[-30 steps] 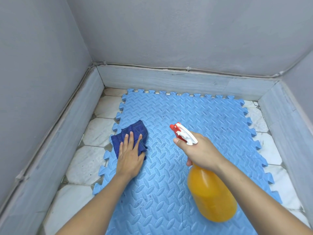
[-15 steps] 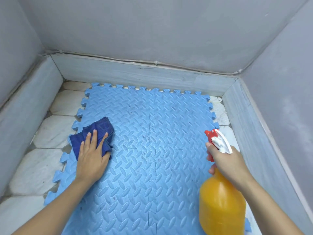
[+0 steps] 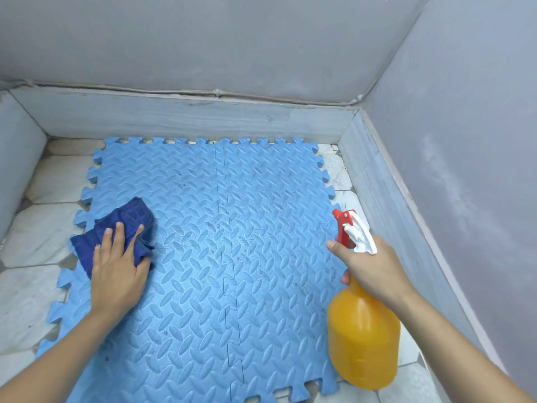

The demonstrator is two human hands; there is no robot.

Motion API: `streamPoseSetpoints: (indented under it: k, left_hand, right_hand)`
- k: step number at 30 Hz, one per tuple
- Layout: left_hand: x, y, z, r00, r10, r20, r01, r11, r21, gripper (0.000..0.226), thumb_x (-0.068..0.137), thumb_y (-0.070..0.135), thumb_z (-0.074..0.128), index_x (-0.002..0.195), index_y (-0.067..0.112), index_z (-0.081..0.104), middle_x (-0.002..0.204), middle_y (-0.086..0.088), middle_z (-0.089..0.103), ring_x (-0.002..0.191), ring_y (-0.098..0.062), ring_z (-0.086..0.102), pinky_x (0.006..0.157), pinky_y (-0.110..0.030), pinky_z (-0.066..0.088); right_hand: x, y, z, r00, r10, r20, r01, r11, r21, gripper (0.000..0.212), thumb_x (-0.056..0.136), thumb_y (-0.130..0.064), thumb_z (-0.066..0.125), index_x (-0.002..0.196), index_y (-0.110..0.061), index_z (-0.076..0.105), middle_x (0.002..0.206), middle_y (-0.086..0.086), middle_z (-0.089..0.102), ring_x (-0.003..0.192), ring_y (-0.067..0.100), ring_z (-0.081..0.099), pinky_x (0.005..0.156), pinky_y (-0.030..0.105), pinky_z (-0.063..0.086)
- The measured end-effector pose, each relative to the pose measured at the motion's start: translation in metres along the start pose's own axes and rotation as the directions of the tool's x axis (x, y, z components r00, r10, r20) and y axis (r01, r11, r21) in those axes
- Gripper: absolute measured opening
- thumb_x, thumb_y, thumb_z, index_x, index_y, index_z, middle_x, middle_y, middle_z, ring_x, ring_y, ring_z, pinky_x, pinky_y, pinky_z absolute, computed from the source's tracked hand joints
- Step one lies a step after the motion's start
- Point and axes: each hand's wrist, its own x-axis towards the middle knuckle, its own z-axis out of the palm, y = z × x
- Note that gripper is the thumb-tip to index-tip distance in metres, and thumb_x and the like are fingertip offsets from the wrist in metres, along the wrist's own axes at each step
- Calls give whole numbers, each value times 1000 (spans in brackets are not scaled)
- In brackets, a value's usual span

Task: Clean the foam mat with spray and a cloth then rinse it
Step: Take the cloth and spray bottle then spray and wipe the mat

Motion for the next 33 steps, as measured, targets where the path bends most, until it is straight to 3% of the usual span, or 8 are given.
streamPoseSetpoints:
  k: [6,11,13,17,19,21,25,33]
  left_hand:
    - [2,6,-12,995,-92,33,97,963,-250,56,95,8,46,147,3,28,156,-15,24,146,-30,14,120,-45,8]
    - [14,9,-43,889,-384,251,458,705,-542,50,94,33,32,128,0,48,119,-16,60,114,-37,50,95,-40,38]
    - [19,6,-51,875,-367,314,484,677,-555,46,94,33,34,120,0,53,111,-13,61,112,-34,52,92,-36,37]
    - [21,-1,-61,847,-316,427,516,680,-520,61,88,46,35,127,3,52,139,-9,52,124,-25,48,108,-36,32]
    - [22,-2,-62,838,-309,449,527,670,-523,43,94,38,35,107,6,61,121,-5,60,113,-21,51,98,-29,33]
    - [23,1,-65,837,-281,469,519,679,-520,46,92,41,36,112,6,60,117,-6,62,112,-21,52,95,-29,33]
    - [21,0,-63,836,-261,483,499,727,-471,68,91,49,35,148,13,29,156,-3,29,140,-23,29,114,-35,21]
    - [13,14,-46,922,-160,352,286,895,-343,61,101,31,30,153,13,4,162,-4,-2,148,-18,-10,118,-35,-7]
  right_hand:
    - [-10,8,12,1000,12,17,-11,998,-67,35,89,-35,66,87,-2,55,81,22,67,40,19,64,59,35,52]
    - [-25,-2,33,982,-81,173,115,973,-198,39,83,-49,69,82,-14,53,70,5,63,45,16,66,60,34,54]
    - [-30,-10,46,962,-115,246,172,960,-222,39,83,-50,70,81,-15,53,69,4,63,46,18,66,62,39,56]
    - [-48,-18,80,898,-203,390,358,853,-381,35,86,-49,65,74,-22,48,69,-1,60,56,14,61,67,36,50]
    - [-57,-19,90,845,-239,478,453,795,-402,36,84,-56,64,76,-25,48,72,-4,61,55,5,55,65,32,47]
    - [-65,-19,96,784,-261,564,529,757,-384,37,81,-63,64,79,-31,46,76,-7,60,58,2,53,62,28,45]
    - [-81,-16,106,696,-258,670,619,688,-378,33,83,-60,61,78,-33,44,80,-12,59,72,6,53,64,25,41]
    - [-90,-16,100,555,-221,802,668,694,-271,24,85,-52,63,81,-34,49,76,-12,55,72,7,51,63,23,38]
